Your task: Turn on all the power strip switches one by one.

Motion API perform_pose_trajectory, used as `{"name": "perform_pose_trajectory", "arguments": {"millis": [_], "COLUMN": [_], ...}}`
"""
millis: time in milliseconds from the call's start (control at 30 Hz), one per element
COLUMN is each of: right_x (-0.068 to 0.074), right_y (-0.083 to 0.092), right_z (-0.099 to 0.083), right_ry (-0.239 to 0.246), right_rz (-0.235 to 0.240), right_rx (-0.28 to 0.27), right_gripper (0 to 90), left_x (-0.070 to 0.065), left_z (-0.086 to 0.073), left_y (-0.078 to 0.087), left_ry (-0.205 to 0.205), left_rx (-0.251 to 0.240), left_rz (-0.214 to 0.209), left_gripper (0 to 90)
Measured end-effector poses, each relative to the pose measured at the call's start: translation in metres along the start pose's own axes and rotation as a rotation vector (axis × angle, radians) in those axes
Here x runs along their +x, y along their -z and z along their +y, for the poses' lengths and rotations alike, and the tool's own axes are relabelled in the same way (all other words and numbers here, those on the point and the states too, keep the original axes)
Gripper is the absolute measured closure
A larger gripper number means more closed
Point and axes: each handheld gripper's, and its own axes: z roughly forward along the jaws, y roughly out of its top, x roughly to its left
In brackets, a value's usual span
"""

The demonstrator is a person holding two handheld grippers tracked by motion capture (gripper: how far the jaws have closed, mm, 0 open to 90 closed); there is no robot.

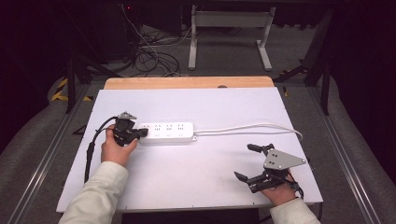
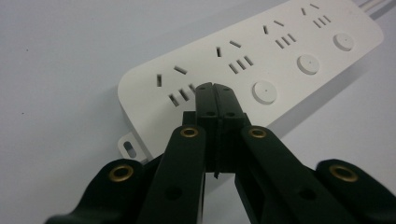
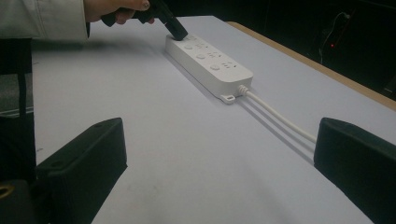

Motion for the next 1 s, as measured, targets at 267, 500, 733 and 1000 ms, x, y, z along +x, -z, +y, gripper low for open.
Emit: {"name": "perform_pose_trajectory", "arguments": {"millis": [267,500,733,1000], "right_x": [-0.002,-0.001,-0.001,-0.001], "right_y": [0.000,0.000,0.000,0.000], "right_z": [0.000,0.000,0.000,0.000], "right_ry": [-0.001,0.002,0.005,0.004], "right_rz": [-0.007,-0.005,-0.004,-0.002], "right_rx": [-0.002,-0.003,-0.004,-0.001], "right_gripper": [3.2,3.2,3.2,3.2], "left_x": [-0.020,-0.027,-0.035,-0.033], "left_z": [0.024,0.027,0.029,0.027], "left_y": [0.006,0.001,-0.009,-0.013], "left_ry": [-0.087,-0.093,-0.103,-0.107], "left_rx": [0.032,0.044,0.047,0.065], "left_rz": [0.045,0.019,0.008,0.022], "left_gripper": [90.0,90.0,90.0,90.0]}}
